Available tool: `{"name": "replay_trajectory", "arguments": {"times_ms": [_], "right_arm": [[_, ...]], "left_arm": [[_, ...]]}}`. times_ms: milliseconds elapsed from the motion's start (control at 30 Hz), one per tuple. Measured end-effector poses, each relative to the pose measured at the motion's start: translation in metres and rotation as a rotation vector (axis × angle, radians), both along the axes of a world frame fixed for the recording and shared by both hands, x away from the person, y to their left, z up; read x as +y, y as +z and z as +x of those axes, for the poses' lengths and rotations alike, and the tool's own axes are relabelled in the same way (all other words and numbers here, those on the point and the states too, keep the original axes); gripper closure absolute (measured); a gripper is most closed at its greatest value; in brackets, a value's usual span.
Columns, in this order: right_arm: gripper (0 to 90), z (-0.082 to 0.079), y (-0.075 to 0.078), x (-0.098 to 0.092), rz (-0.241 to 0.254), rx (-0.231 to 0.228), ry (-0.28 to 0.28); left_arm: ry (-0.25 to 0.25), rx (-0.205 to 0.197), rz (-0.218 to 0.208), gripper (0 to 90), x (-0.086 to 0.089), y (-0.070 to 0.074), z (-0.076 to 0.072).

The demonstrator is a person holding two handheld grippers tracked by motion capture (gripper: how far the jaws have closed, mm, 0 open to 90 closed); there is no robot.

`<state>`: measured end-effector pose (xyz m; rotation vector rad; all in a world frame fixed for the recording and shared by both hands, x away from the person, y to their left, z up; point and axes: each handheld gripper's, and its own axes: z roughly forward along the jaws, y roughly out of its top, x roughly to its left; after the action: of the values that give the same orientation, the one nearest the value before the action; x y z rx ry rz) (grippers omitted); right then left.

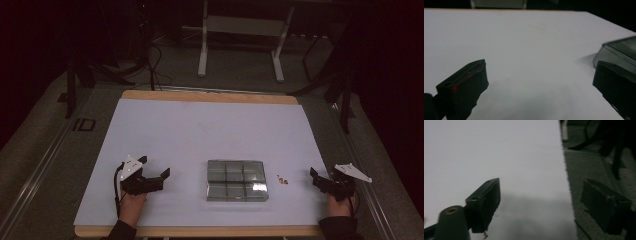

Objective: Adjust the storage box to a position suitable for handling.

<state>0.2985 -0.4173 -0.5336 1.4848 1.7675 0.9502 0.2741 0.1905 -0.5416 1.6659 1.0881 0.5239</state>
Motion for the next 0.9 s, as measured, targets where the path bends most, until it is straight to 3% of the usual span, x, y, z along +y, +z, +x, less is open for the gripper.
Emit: {"name": "replay_trajectory", "arguments": {"times_ms": [100,267,467,733,800,833,900], "right_arm": [[17.3,0.004,0.001,0.001,0.035,0.040,0.057],[17.3,0.009,0.007,0.012,0.023,0.041,0.136],[17.1,0.013,0.014,0.021,0.043,0.036,0.242],[14.0,0.013,0.022,0.033,0.082,0.028,0.372],[14.0,0.015,0.023,0.035,0.103,0.027,0.439],[14.2,0.016,0.024,0.036,0.127,0.048,0.489],[14.2,0.017,0.023,0.037,0.126,0.053,0.513]], "left_arm": [[-0.064,0.025,0.011,0.1,-0.006,0.001,0.005],[-0.164,0.055,0.016,0.1,-0.013,0.004,0.010],[-0.215,0.078,0.006,0.1,-0.018,0.006,0.013],[-0.297,0.078,0.029,0.1,-0.028,0.013,0.016],[-0.327,0.083,0.052,0.1,-0.033,0.013,0.016],[-0.335,0.087,0.052,0.1,-0.034,0.013,0.016],[-0.356,0.097,0.055,0.1,-0.037,0.012,0.017]]}}
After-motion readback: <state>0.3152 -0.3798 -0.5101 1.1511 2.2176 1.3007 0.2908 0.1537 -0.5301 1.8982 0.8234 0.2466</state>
